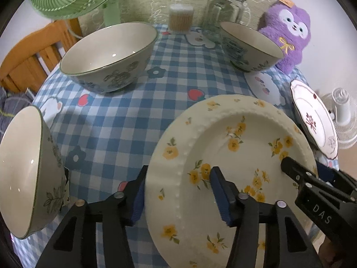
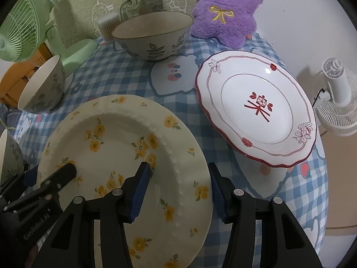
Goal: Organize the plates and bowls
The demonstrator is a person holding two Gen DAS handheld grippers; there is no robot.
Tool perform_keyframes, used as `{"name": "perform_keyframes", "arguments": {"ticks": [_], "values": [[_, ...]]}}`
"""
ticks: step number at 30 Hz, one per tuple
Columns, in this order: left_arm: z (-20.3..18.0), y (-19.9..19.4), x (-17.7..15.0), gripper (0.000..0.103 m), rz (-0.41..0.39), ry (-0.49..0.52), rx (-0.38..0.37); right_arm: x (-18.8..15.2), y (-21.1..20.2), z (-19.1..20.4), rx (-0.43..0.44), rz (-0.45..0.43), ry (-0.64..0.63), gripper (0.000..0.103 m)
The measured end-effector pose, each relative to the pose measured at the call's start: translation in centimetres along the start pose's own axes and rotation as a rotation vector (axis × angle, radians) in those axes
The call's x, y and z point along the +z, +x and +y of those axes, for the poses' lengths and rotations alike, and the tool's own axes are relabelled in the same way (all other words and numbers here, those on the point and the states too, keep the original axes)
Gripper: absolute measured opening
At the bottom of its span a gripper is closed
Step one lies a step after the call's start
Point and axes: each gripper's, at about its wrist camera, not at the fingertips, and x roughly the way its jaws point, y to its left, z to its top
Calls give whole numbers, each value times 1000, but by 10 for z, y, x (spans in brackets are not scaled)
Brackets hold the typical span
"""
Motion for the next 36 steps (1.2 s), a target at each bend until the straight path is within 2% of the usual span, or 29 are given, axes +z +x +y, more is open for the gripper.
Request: {"name": "perform_keyframes", "arguments": {"ticks": [4, 18, 22, 26, 31, 36], "values": [[-7, -3, -5, 56, -15, 45, 42, -1, -1, 0, -2, 12, 11, 54], [4, -10, -13, 56, 44, 32, 34, -13, -2, 8, 29, 48, -19, 54], [-3, -10, -14, 61, 26, 38, 73, -13, 0, 10, 25, 35, -22, 60], [-2, -9, -15, 61, 21, 37, 64, -13, 2, 10, 34, 23, -19, 61], [0, -11, -15, 59, 27, 25, 53, -13, -1, 7, 31, 20, -27, 55], [-2, -14, -15, 58, 31, 29, 61, -14, -6, 8, 25, 28, -17, 53]]}}
